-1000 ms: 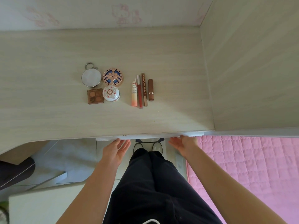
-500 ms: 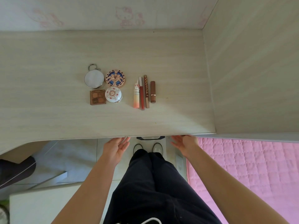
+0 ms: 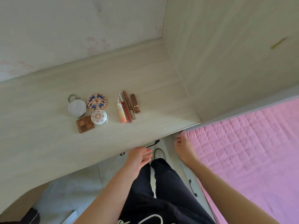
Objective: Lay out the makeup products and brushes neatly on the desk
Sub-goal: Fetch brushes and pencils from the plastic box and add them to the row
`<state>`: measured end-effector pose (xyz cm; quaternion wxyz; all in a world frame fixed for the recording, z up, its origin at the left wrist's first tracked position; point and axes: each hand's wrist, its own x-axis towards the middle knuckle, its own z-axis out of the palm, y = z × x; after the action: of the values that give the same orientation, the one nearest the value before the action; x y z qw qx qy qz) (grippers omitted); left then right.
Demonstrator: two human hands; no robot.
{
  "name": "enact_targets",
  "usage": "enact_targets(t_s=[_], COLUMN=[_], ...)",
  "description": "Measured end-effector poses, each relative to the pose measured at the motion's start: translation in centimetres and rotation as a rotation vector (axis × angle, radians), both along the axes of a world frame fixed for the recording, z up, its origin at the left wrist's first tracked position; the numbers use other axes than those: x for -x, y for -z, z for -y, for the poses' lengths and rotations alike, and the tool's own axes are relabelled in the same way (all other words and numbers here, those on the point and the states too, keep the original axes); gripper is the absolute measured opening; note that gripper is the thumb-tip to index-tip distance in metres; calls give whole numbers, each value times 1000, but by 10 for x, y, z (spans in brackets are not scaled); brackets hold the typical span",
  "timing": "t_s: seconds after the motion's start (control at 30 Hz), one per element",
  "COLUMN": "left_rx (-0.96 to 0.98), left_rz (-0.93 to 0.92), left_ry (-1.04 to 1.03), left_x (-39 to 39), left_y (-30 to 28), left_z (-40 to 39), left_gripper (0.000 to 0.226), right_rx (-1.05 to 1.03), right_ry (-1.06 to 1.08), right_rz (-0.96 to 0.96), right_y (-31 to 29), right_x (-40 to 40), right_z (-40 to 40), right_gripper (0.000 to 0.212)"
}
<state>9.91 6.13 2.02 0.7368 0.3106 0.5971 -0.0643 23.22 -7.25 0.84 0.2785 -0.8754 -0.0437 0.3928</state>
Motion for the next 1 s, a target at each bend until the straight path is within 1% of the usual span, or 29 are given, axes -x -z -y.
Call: enact_targets(t_s=[0.07, 0.17, 0.3, 0.43, 0.67, 0.73, 0.8, 0.9, 1.0], left_rx=[-22, -127, -353, -597, -953, -1117, -1272, -1401, -1500], left_rz=[10, 58, 121, 199, 407, 482, 556, 668, 905], left_ry=[117, 335, 768, 1213, 1746, 1837, 1873, 1969, 2049], left_x=[-10, -16, -15, -15, -16, -13, -7, 6, 23], left_y=[-7, -15, -14, -20, -35, -41, -46, -46, -38], left_z=[5, 11, 21, 37, 83, 103, 124, 163, 208], left_gripper=[16, 14, 17, 22, 34, 34, 33, 34, 37], right_rx=[-5, 28, 115, 227, 331, 366, 412, 470, 524], right_ry=[-23, -47, -53, 0, 184, 250, 320, 415, 509], right_rz=[72, 178, 240, 333, 432, 469, 465, 441, 377], right_y=[-6, -14, -26, -38, -56, -52, -50, -54, -51], right_x=[12, 35, 68, 103, 164, 182, 202, 232, 268], right_z=[7, 19, 38, 68, 123, 142, 161, 191, 226], right_gripper=[41, 45, 42, 42, 36, 33, 31, 34, 42])
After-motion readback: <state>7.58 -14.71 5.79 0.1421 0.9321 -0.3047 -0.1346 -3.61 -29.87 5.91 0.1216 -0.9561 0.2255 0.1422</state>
